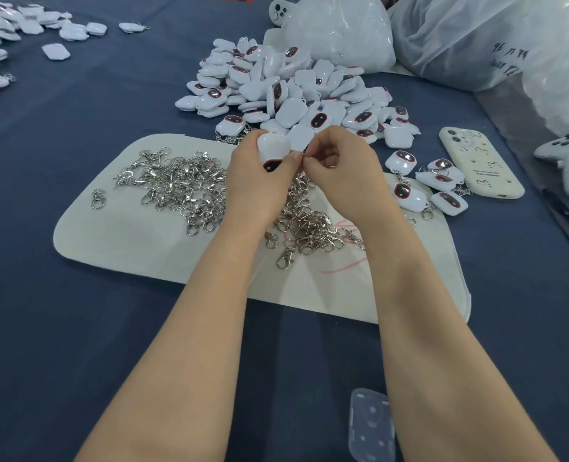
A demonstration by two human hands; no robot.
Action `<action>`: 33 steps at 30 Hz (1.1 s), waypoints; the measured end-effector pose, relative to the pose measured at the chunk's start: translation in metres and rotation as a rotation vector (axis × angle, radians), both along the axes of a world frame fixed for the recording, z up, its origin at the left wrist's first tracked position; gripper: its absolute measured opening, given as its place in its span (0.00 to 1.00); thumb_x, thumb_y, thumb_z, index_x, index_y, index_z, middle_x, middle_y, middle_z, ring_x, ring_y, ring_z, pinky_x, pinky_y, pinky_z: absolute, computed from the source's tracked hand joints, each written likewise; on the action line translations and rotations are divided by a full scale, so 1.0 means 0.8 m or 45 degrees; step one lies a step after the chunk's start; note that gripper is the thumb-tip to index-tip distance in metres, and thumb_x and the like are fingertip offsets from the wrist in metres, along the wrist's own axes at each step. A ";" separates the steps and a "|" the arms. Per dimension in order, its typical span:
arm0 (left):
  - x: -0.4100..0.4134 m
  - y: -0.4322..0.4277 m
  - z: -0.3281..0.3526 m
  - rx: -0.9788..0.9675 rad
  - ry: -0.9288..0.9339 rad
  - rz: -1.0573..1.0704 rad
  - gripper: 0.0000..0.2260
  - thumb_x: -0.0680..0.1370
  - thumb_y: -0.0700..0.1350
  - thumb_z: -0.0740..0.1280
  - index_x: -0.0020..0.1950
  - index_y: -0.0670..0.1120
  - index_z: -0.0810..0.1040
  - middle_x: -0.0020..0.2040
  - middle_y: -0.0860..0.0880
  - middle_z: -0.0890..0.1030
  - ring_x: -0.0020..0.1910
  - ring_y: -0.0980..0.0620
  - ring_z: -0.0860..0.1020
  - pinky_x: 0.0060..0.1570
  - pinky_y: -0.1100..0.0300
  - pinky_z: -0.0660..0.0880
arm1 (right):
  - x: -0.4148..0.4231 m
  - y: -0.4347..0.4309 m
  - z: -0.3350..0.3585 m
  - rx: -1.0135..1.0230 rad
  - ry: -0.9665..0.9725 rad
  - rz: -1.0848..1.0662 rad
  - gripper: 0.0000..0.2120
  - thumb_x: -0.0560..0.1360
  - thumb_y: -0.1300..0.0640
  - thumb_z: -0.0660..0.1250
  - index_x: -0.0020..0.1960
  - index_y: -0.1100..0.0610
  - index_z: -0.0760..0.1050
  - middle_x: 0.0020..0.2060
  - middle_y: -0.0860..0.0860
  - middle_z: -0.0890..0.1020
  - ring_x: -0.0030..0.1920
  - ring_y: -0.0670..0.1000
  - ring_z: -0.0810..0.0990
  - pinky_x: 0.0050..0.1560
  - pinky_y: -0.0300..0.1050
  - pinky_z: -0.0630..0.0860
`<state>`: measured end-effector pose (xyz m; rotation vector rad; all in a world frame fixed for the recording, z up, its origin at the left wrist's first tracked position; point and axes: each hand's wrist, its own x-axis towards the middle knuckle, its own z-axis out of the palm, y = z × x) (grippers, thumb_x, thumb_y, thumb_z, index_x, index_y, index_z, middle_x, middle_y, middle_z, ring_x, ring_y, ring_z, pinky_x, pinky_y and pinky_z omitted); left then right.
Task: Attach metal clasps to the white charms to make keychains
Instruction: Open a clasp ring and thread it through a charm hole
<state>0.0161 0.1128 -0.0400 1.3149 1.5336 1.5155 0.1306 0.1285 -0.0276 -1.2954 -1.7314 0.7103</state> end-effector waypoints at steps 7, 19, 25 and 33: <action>0.003 -0.002 0.001 0.013 -0.058 -0.060 0.06 0.73 0.41 0.72 0.47 0.46 0.76 0.38 0.54 0.79 0.36 0.57 0.75 0.41 0.62 0.74 | 0.003 0.000 -0.003 -0.004 0.150 -0.015 0.10 0.70 0.67 0.65 0.38 0.53 0.71 0.33 0.48 0.77 0.36 0.48 0.75 0.44 0.47 0.77; 0.001 0.000 0.005 -0.056 -0.161 -0.085 0.08 0.72 0.39 0.72 0.50 0.43 0.78 0.44 0.46 0.83 0.45 0.46 0.81 0.52 0.45 0.78 | 0.003 0.000 0.001 0.044 0.043 -0.046 0.04 0.70 0.65 0.65 0.42 0.57 0.74 0.33 0.47 0.77 0.33 0.45 0.73 0.40 0.40 0.73; 0.000 -0.001 0.004 -0.167 -0.240 -0.286 0.12 0.76 0.41 0.67 0.55 0.47 0.66 0.41 0.50 0.77 0.29 0.60 0.79 0.34 0.58 0.80 | 0.008 0.002 -0.005 0.096 0.071 -0.135 0.08 0.69 0.66 0.64 0.40 0.54 0.71 0.32 0.43 0.74 0.31 0.40 0.69 0.37 0.32 0.70; -0.003 -0.004 0.002 -0.219 -0.145 -0.399 0.05 0.78 0.41 0.62 0.49 0.47 0.66 0.41 0.48 0.76 0.27 0.57 0.78 0.29 0.63 0.76 | 0.010 -0.001 -0.008 0.160 -0.006 -0.054 0.06 0.70 0.66 0.63 0.42 0.56 0.72 0.30 0.42 0.72 0.29 0.39 0.68 0.34 0.29 0.67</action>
